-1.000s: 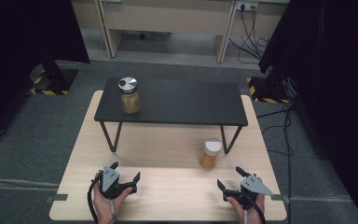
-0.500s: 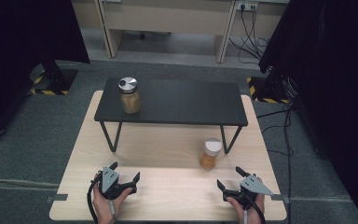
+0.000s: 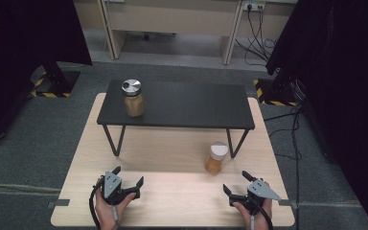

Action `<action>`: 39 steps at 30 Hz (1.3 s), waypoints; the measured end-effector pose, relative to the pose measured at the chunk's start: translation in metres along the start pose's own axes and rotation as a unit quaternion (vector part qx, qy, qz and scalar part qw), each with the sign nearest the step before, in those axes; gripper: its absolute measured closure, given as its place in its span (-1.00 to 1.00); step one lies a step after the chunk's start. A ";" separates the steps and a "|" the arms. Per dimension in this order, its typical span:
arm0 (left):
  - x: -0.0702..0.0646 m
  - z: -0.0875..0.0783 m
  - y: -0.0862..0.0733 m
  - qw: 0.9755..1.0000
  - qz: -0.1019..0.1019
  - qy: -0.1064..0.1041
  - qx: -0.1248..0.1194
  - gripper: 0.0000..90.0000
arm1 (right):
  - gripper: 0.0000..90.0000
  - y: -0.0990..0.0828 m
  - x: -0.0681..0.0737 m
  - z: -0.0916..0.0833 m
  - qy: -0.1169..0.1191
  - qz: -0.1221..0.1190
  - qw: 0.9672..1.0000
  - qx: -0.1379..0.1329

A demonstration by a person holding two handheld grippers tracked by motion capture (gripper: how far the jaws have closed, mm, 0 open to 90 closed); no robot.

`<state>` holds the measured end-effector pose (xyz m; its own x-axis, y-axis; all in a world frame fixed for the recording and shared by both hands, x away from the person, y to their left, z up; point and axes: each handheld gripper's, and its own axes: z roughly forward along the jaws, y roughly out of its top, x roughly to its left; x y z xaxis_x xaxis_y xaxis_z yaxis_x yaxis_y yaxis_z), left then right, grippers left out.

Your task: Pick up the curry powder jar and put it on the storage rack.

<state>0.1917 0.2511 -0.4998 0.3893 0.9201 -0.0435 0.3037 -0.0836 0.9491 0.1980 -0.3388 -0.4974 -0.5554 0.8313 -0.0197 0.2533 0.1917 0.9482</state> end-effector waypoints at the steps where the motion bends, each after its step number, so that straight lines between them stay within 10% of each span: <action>1: 0.000 0.000 0.000 1.000 0.000 0.000 0.000 -0.94 | -0.85 0.000 0.000 0.000 0.000 0.000 1.000 -0.001; 18: 0.002 0.001 0.001 1.000 -0.003 -0.004 0.003 -0.94 | -0.90 0.008 -0.005 0.005 0.014 0.017 0.998 -0.051; 39: 0.000 0.002 0.001 1.000 0.004 -0.004 0.001 -0.94 | -0.90 0.039 -0.009 0.051 0.024 0.003 0.996 -0.082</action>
<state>0.1934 0.2501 -0.4996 0.3976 0.9167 -0.0390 0.3022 -0.0907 0.9489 0.2533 -0.3123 -0.4765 -0.5926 0.8055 -0.0032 0.1263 0.0968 0.9873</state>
